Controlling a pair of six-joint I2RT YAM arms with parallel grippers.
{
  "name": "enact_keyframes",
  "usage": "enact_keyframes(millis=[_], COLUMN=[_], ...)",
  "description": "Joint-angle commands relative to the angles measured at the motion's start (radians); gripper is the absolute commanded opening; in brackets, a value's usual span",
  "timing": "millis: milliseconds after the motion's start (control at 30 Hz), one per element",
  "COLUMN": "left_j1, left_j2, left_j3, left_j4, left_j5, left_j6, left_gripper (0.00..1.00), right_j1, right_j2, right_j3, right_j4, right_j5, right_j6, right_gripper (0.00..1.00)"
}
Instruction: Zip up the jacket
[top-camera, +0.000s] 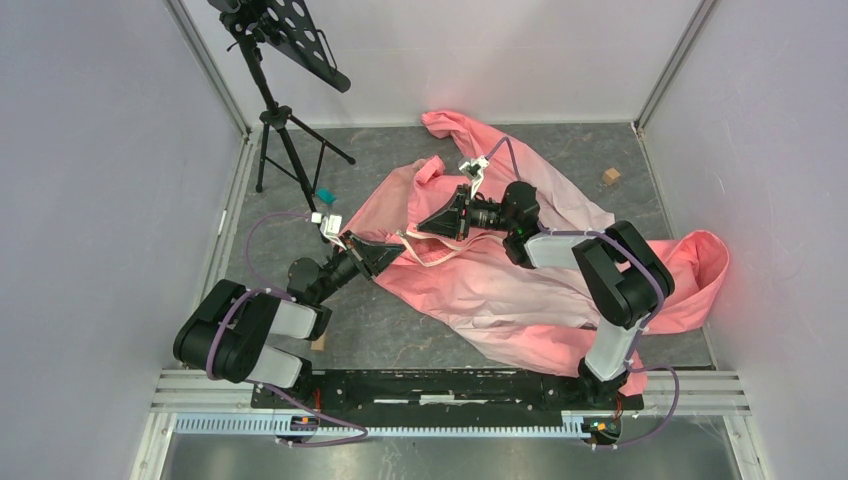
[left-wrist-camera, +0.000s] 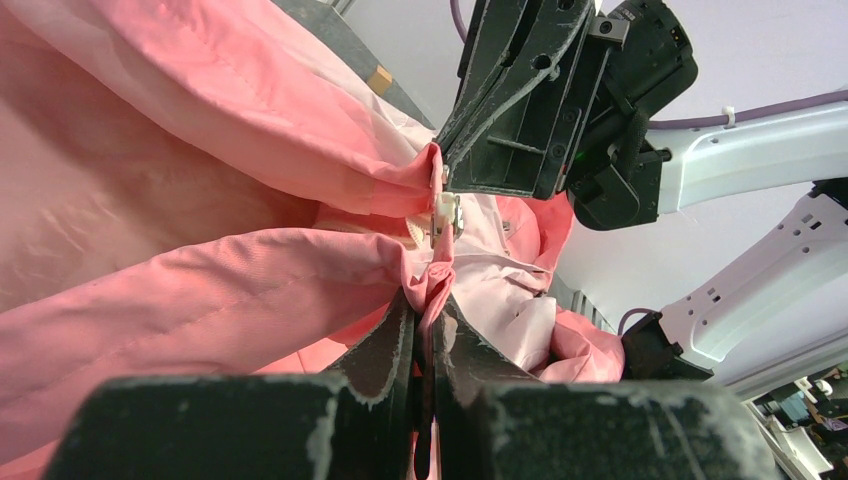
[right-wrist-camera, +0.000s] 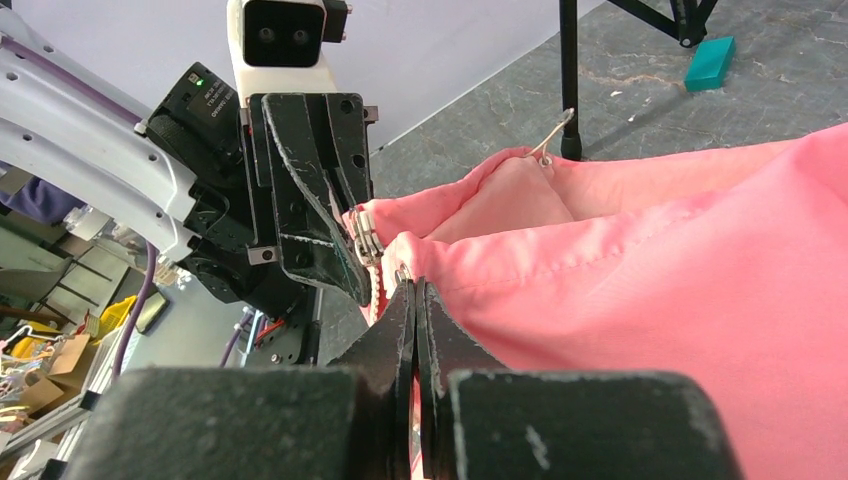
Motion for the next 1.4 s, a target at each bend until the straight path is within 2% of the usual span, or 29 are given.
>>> enact_keyframes(millis=[0,400,567,933,1100,1367], left_j1=[-0.006,-0.005,-0.006,-0.005,-0.005,-0.009], left_j2=[-0.016,0.0,0.007,0.012,0.016,0.022], left_j3=[0.015,0.018,0.02,0.03,0.032,0.03], left_j4=[0.079,0.079,0.079,0.08,0.079,0.079], left_j5=[0.023,0.035,0.037,0.051,0.058,0.053], left_j6=[0.031,0.017,0.013,0.001,-0.005,-0.01], left_gripper=[0.02,0.02,0.02,0.02,0.02,0.02], right_j1=[0.01,0.021,0.02,0.026,0.034,0.056], right_j2=[-0.008,-0.018,-0.024,-0.016,-0.004,0.008], right_j3=[0.029,0.031,0.018,0.021,0.032,0.042], right_j4=[0.02,0.029,0.109,0.12,0.11,0.189], right_j5=[-0.001,0.0,-0.011,-0.023,0.002,0.068], right_j6=[-0.024,-0.025,0.031,0.036,0.039,0.11], right_gripper=[0.0,0.0,0.0,0.0,0.0,0.0])
